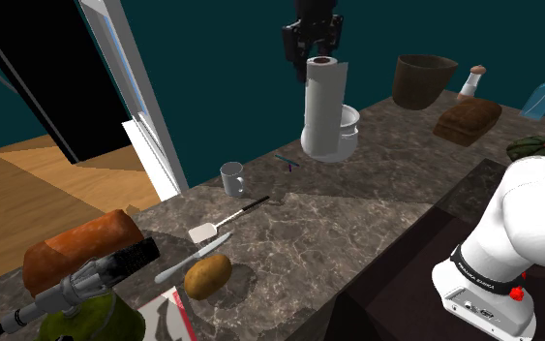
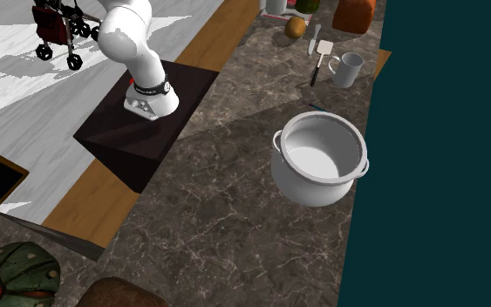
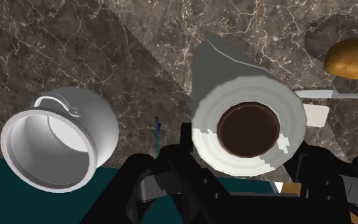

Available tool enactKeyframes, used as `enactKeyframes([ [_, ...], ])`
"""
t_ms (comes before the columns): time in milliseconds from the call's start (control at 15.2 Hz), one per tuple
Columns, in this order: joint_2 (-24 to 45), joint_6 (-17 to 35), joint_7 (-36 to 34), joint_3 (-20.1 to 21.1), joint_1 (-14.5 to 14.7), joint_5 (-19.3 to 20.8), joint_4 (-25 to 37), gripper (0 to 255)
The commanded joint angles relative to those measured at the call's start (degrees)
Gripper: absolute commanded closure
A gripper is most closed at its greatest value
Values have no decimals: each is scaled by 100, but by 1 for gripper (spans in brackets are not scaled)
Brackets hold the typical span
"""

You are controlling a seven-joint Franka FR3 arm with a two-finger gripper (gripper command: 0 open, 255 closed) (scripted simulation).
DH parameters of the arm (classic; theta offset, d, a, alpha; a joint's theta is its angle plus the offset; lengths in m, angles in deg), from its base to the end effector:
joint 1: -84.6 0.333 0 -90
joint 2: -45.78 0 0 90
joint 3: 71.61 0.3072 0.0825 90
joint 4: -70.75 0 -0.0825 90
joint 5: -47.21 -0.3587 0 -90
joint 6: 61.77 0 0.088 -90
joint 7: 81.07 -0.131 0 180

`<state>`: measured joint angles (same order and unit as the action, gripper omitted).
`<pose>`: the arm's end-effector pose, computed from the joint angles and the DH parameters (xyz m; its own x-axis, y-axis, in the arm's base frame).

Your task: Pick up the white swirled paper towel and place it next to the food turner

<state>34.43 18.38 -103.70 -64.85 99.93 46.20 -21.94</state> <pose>0.4121 0.1769 0.6525 0.9998 -0.0093 -0.0182 -0.0090 -0.9999 0.0138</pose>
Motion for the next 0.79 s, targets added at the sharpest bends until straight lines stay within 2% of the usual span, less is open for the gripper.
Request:
enactKeyframes([
  [0, 207, -48, -304, 182, 109, -16, 256, 255],
  [396, 915, -151, -1180, 695, 471, 50, 1060, 255],
  [726, 1735, -356, -1915, 1080, 874, 271, 2053, 255],
])
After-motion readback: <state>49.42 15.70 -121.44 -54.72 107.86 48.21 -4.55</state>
